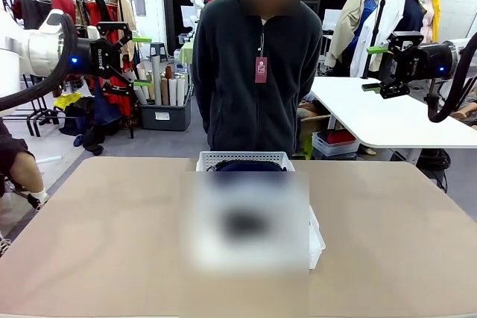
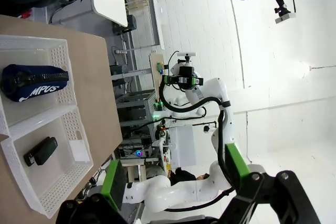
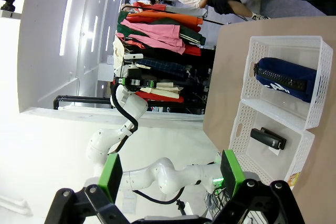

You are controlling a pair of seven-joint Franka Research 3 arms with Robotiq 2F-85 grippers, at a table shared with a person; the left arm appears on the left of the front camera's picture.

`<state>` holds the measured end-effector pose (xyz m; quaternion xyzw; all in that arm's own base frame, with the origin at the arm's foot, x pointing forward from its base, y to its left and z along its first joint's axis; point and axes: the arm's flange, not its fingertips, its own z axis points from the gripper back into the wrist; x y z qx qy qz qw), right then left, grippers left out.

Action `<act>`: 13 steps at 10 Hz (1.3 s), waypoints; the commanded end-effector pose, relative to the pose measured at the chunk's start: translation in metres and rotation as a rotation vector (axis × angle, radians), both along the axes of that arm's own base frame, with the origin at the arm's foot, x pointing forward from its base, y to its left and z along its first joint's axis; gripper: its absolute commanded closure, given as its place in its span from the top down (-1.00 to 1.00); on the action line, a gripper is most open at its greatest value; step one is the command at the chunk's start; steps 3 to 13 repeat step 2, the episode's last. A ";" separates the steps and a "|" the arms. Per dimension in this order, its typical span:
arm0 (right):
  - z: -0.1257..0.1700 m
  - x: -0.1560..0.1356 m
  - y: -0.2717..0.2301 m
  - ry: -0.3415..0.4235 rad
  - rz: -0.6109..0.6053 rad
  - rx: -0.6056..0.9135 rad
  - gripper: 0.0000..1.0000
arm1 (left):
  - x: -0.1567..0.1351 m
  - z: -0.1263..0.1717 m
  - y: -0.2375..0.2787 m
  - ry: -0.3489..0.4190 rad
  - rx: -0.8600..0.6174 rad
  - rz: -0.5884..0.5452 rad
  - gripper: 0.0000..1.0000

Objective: Distribute items into two baskets.
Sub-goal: Place the picked Stapler into the Organizing basket as instructed by the person.

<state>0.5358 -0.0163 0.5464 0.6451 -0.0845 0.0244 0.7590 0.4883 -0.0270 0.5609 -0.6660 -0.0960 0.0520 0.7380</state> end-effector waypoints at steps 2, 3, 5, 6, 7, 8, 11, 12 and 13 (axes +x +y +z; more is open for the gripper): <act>0.002 -0.001 0.000 -0.001 -0.002 0.001 1.00 | 0.000 0.001 0.000 0.007 -0.004 0.001 1.00; 0.002 -0.001 0.000 -0.001 -0.002 0.001 1.00 | 0.000 0.001 0.000 0.007 -0.004 0.001 1.00; 0.002 -0.001 0.000 -0.001 -0.002 0.001 1.00 | 0.000 0.001 0.000 0.007 -0.004 0.001 1.00; 0.002 -0.001 0.000 -0.001 -0.002 0.001 1.00 | 0.000 0.001 0.000 0.007 -0.004 0.001 1.00; 0.002 -0.001 0.000 -0.001 -0.002 0.001 1.00 | 0.000 0.001 0.000 0.007 -0.004 0.001 1.00; 0.002 -0.001 0.000 -0.001 -0.002 0.001 1.00 | 0.000 0.001 0.000 0.007 -0.004 0.001 1.00; 0.002 -0.001 0.000 -0.001 -0.002 0.001 1.00 | 0.000 0.001 0.000 0.007 -0.004 0.001 1.00; 0.002 -0.001 0.000 -0.001 -0.002 0.001 1.00 | 0.000 0.001 0.000 0.007 -0.004 0.001 1.00; 0.002 -0.001 0.000 -0.001 -0.002 0.001 1.00 | 0.000 0.001 0.000 0.007 -0.004 0.001 1.00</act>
